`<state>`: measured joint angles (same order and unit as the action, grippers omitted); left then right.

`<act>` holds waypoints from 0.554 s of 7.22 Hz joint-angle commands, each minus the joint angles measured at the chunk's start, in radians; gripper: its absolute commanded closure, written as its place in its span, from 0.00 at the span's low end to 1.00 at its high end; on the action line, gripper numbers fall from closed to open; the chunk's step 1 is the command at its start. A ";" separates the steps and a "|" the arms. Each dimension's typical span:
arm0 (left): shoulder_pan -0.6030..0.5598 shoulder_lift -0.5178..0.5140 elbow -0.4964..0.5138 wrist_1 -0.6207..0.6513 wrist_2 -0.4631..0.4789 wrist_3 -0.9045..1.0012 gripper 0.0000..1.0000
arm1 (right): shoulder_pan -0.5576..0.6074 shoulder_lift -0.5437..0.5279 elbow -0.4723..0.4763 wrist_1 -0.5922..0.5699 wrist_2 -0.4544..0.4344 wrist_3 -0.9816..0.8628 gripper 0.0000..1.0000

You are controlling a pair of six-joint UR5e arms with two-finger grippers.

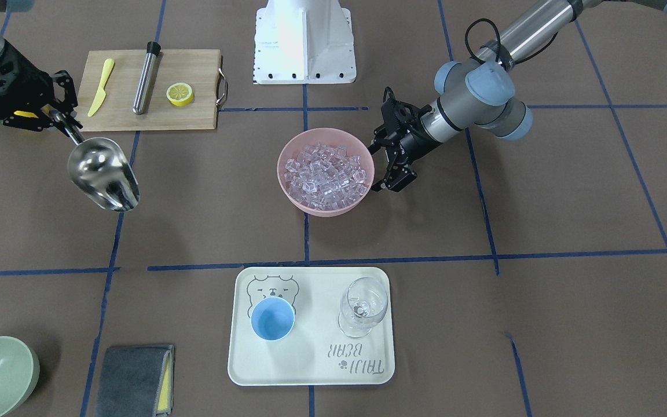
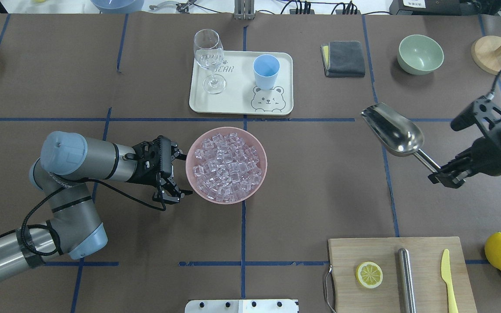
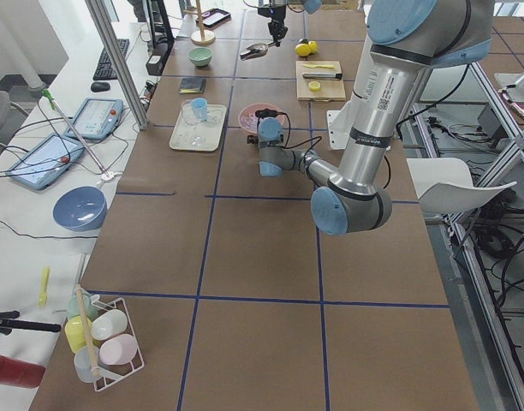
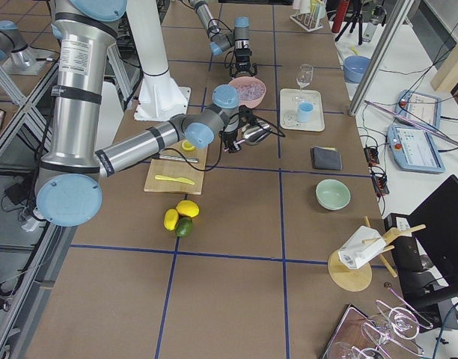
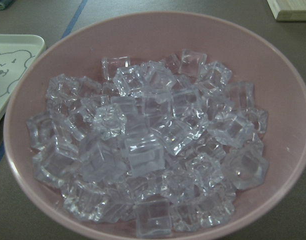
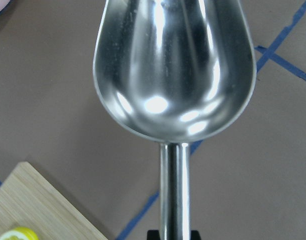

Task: Put ice in cup with scoop
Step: 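Lift the scoop with the right gripper and carry it toward the pink bowl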

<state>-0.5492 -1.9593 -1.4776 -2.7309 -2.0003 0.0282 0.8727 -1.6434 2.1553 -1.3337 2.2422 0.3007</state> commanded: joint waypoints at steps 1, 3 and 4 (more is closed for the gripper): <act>0.002 0.000 -0.001 -0.001 0.000 -0.001 0.00 | -0.059 0.301 0.053 -0.422 -0.010 -0.021 1.00; 0.002 -0.001 0.000 0.000 0.000 -0.001 0.00 | -0.166 0.530 0.063 -0.696 -0.115 -0.023 1.00; 0.002 -0.001 0.000 -0.003 0.000 -0.002 0.00 | -0.223 0.610 0.063 -0.796 -0.177 -0.023 1.00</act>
<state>-0.5477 -1.9598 -1.4775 -2.7314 -2.0003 0.0272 0.7180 -1.1453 2.2154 -1.9899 2.1360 0.2781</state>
